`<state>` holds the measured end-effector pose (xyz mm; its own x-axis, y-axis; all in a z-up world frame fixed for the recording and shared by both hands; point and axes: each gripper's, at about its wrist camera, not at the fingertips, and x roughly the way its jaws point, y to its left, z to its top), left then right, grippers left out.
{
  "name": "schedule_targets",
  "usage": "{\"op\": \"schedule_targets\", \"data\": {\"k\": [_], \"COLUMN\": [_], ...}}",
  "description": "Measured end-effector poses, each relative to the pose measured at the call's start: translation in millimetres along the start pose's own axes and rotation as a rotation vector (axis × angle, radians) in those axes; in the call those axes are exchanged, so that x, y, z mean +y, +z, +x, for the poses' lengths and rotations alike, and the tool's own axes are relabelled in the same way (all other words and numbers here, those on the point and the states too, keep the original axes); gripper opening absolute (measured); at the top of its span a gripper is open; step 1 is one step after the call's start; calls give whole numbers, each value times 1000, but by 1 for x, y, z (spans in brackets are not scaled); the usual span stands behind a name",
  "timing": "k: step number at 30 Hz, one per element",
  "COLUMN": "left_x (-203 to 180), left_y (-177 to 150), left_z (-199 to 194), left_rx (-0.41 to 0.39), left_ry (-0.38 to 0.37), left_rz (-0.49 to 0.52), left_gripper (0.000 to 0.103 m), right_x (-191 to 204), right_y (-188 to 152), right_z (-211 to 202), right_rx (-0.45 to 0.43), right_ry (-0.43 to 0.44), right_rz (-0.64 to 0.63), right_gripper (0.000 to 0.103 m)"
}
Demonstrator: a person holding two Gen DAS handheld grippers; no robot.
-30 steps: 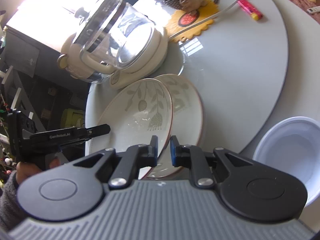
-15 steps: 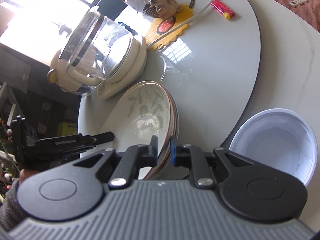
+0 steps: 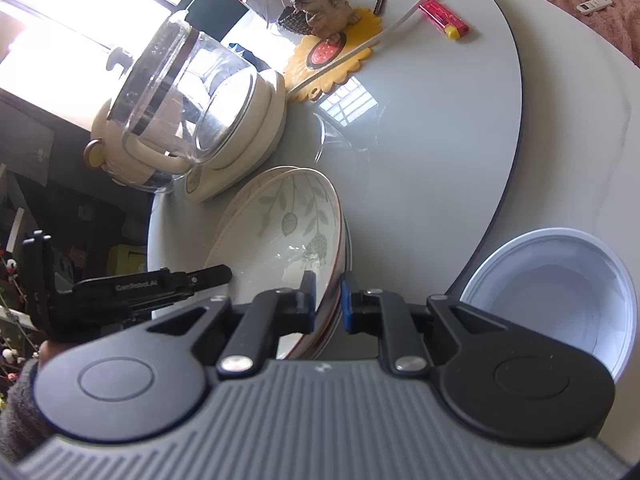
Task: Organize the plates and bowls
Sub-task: 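Lift the small leaf-pattern plate with both grippers over the plate stack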
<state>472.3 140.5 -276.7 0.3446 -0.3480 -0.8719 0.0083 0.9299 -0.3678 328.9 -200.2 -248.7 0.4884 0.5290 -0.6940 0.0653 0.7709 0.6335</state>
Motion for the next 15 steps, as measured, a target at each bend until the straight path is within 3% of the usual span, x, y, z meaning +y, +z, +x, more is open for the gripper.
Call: {"op": "schedule_targets", "data": {"k": [15], "left_x": [-3], "left_y": [3], "left_z": [-1], "left_rx": [23], "left_ry": [56], "left_rz": [-5], "left_gripper": [14], "right_x": [8], "right_y": [6], "right_z": [17], "right_rx": [21], "right_ry": [-34], "right_rz": [-24], "right_gripper": [16]}}
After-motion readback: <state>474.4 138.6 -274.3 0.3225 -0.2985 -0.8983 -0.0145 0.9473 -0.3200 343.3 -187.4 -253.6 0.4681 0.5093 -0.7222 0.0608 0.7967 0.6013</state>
